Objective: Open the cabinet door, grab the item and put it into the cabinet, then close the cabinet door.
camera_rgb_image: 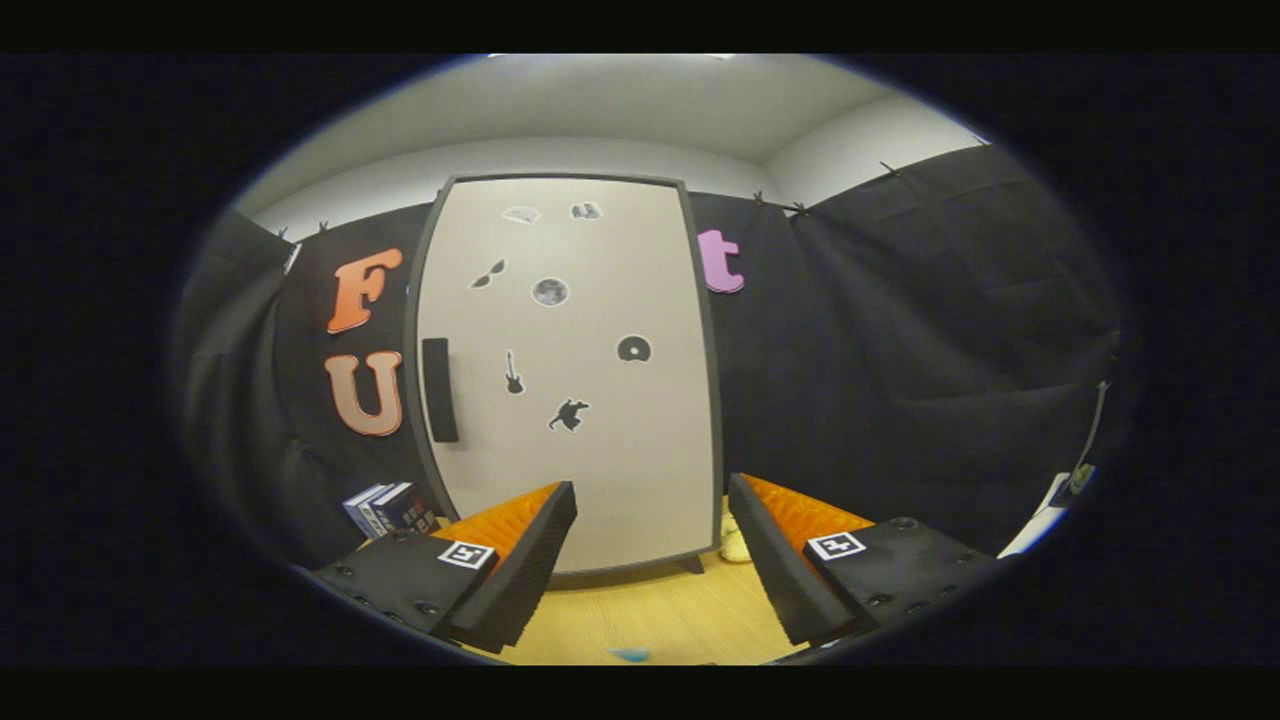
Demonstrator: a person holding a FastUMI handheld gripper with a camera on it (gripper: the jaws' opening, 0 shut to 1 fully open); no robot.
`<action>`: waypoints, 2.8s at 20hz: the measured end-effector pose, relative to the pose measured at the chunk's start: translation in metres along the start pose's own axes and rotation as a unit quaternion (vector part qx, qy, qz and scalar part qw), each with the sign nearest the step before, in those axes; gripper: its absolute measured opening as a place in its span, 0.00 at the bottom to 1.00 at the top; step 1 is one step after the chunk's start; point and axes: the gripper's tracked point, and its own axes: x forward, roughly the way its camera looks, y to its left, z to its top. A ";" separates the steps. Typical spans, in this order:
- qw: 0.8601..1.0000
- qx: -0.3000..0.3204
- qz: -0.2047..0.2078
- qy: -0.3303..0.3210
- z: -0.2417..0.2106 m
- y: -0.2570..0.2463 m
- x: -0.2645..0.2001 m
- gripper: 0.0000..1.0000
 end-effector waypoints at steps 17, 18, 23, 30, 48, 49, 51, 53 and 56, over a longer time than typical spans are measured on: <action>0.989 -0.030 0.136 0.045 0.036 0.189 0.139 0.90; 0.990 -0.033 0.130 0.049 0.034 0.189 0.147 0.90; 0.989 -0.031 0.127 0.075 0.022 0.198 0.167 0.62; 0.989 -0.020 0.122 0.082 0.019 0.198 0.168 0.27; 0.994 -0.024 0.082 0.064 0.044 0.011 -0.014 0.19; 0.995 -0.024 0.075 0.063 0.047 -0.002 -0.021 0.18; 0.996 -0.025 0.063 0.061 0.052 -0.028 -0.028 0.15; 0.997 -0.022 0.043 0.055 0.054 -0.060 -0.033 0.12; 0.998 -0.027 -0.009 0.050 0.060 -0.115 -0.046 0.09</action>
